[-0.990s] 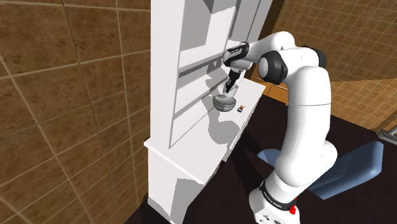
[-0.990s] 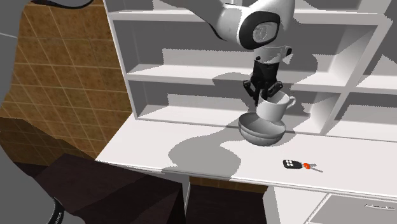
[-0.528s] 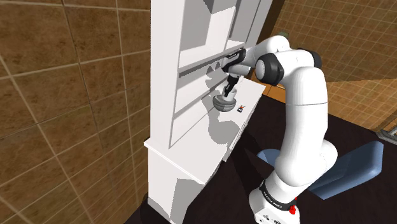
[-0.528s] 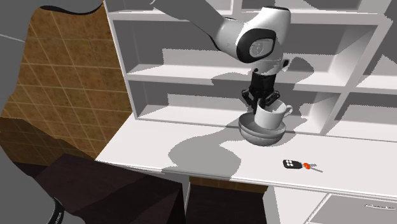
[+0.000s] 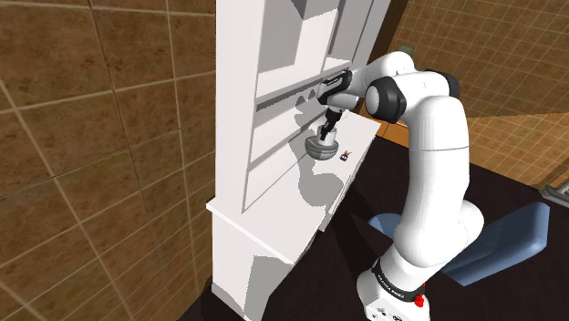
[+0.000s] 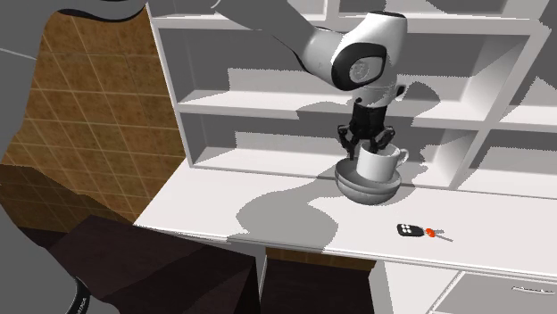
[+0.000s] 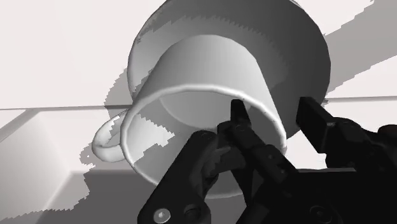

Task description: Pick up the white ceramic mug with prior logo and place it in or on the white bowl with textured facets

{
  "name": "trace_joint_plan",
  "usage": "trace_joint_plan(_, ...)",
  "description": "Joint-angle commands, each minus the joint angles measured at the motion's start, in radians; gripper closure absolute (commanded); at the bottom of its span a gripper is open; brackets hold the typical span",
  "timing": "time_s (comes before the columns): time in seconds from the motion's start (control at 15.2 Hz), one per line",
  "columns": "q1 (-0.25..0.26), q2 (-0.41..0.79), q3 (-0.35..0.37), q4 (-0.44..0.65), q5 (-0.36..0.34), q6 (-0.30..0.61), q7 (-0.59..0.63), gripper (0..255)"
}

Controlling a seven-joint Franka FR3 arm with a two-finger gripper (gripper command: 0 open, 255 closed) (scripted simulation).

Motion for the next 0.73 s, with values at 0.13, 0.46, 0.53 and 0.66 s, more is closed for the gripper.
trace_joint_plan(0.13, 0.0, 0.001, 0.001, 0.0, 0.0, 0.0, 0.0, 0)
trace_joint_plan(0.46, 0.013, -0.058, -0.019, 0.012, -0.028, -0.068, 0.016, 0)
trace_joint_plan(0.53, 0.015, -0.072, -0.023, 0.018, -0.035, -0.087, 0.02, 0)
trace_joint_plan(0.66, 0.015, -0.072, -0.023, 0.018, -0.035, -0.087, 0.02, 0)
